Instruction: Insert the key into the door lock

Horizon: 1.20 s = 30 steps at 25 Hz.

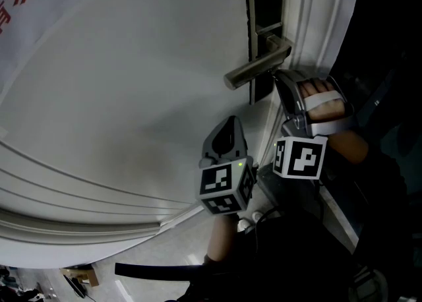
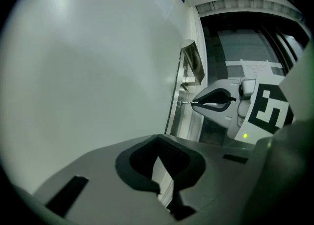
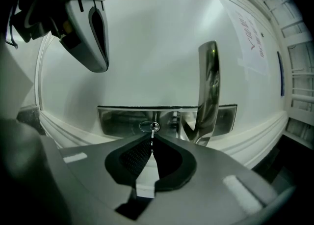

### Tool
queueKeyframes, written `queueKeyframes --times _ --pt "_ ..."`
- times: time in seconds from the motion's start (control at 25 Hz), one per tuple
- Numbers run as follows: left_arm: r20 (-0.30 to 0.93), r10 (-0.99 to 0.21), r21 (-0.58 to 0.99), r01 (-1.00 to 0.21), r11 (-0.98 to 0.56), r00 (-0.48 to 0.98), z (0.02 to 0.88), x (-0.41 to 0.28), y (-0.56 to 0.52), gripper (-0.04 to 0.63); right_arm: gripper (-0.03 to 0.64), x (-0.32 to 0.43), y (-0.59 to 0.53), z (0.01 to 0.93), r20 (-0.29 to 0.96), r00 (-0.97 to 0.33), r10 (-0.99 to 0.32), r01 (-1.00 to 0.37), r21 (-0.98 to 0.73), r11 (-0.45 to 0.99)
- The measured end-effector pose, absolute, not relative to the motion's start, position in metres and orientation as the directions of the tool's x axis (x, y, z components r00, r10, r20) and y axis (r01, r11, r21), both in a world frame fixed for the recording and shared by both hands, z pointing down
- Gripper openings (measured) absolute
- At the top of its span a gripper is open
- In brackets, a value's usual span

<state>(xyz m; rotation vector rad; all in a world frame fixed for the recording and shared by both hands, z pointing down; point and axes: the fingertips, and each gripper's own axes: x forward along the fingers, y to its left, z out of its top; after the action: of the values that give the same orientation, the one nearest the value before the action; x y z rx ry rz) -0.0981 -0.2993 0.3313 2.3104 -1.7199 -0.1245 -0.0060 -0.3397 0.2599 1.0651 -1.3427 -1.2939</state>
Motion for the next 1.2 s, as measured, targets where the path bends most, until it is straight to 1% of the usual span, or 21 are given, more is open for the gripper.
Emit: queueKeyframes --times 0.24,0.44,1.0,1.2 --pt "0.084 -0.950 0.259 -0.928 -0.269 0.299 0.3306 -0.0977 -0.3006 0.000 0.012 -0.0060 -0.3398 0.2596 0.034 -0.158 -0.987 0.075 0.997 0.022" --pt "0.073 -0.951 0.257 -0.927 -0.272 0.300 0.3288 -0.0973 -0.3018 0.000 0.014 -0.0078 -0.3411 0.2598 0.086 -0.158 -0.984 0.016 0.996 0.084" --pt "0.093 -0.950 0.273 -0.925 -0.265 0.299 0.3324 -0.0995 -0.3036 0.000 0.014 -0.0090 -0.3431 0.2597 0.069 -0.161 -0.985 0.027 0.998 0.065" --pt "0.075 -0.953 0.260 -0.929 -0.264 0.292 0.3302 -0.1002 -0.3047 0.000 0.014 -0.0090 -0.3429 0.2603 0.072 -0.165 -0.984 0.024 0.997 0.069"
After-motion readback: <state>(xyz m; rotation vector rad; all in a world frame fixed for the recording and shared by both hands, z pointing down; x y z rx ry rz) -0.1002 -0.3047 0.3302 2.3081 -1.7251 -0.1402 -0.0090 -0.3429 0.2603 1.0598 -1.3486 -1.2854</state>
